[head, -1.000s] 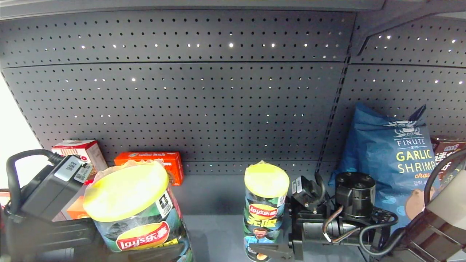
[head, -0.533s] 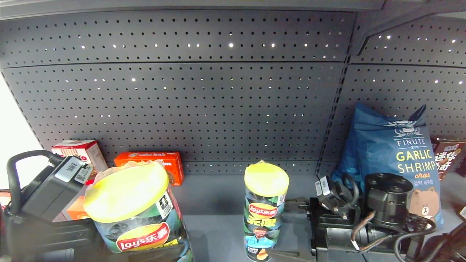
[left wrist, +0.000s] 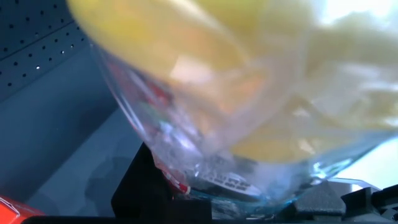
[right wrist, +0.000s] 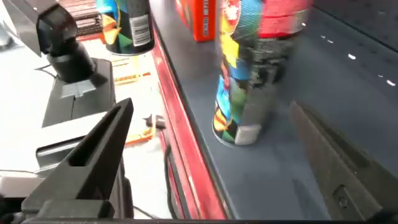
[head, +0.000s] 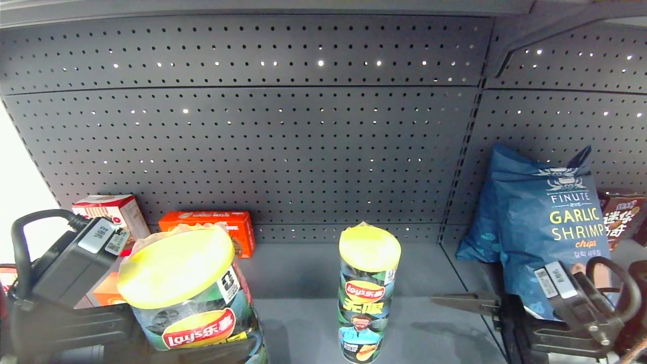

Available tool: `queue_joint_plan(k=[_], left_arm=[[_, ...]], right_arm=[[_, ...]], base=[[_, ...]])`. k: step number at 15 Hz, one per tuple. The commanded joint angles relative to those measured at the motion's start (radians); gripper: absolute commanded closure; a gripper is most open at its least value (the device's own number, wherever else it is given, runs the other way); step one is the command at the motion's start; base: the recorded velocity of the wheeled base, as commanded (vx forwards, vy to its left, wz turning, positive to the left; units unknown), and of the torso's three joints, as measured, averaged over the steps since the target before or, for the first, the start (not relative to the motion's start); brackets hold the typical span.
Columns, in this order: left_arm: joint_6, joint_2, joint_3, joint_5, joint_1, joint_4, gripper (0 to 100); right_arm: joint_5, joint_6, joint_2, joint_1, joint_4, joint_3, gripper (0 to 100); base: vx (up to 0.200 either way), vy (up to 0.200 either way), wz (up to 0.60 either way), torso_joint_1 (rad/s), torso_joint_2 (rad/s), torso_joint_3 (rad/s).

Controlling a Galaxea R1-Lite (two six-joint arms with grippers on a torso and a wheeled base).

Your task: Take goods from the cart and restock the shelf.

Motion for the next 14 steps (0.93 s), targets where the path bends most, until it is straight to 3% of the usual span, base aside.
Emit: queue_joint_plan(k=[1,2,4,9,10,13,14], left_arm=[[-0.001,0.002,0.006,0.001,0.0,0.0,100],[-0.001,0.002,0.007,0.001,0.0,-0.002,100],[0.001,0.002,0.003,0.015,0.002,-0.003,100],[0.001,0.042,-0.079,0.064,0.011,-0.015,100],[-0.001,0.053,-0.142,0.055,0.071,-0.005,100],[0.01,0.166,-0.203,0.053,0.104,-0.032,100],[0.01,0.185,-0.209,0.053,0.112,-0.038,100]], right_arm=[[-0.112,0.002,-0.347,-0.067,0.335,-0.094,0],[-0.147,0.002,-0.391,-0.066,0.397,-0.111,0],[-0.353,0.002,-0.686,-0.061,0.745,-0.165,0],[-0.581,0.004,-1.17,-0.097,1.234,-0.238,0],[-0.603,0.004,-1.247,-0.143,1.355,-0.27,0],[-0.609,0.004,-1.362,-0.311,1.46,-0.261,0],[-0.618,-0.001,-1.362,-0.307,1.458,-0.261,0]], base=[[0.0,0.0,0.0,0.0,0.0,0.0],[0.0,0.0,0.0,0.0,0.0,0.0],[0.0,0.0,0.0,0.0,0.0,0.0],[0.0,0.0,0.0,0.0,0.0,0.0],[0.0,0.0,0.0,0.0,0.0,0.0],[0.0,0.0,0.0,0.0,0.0,0.0],[0.0,0.0,0.0,0.0,0.0,0.0]])
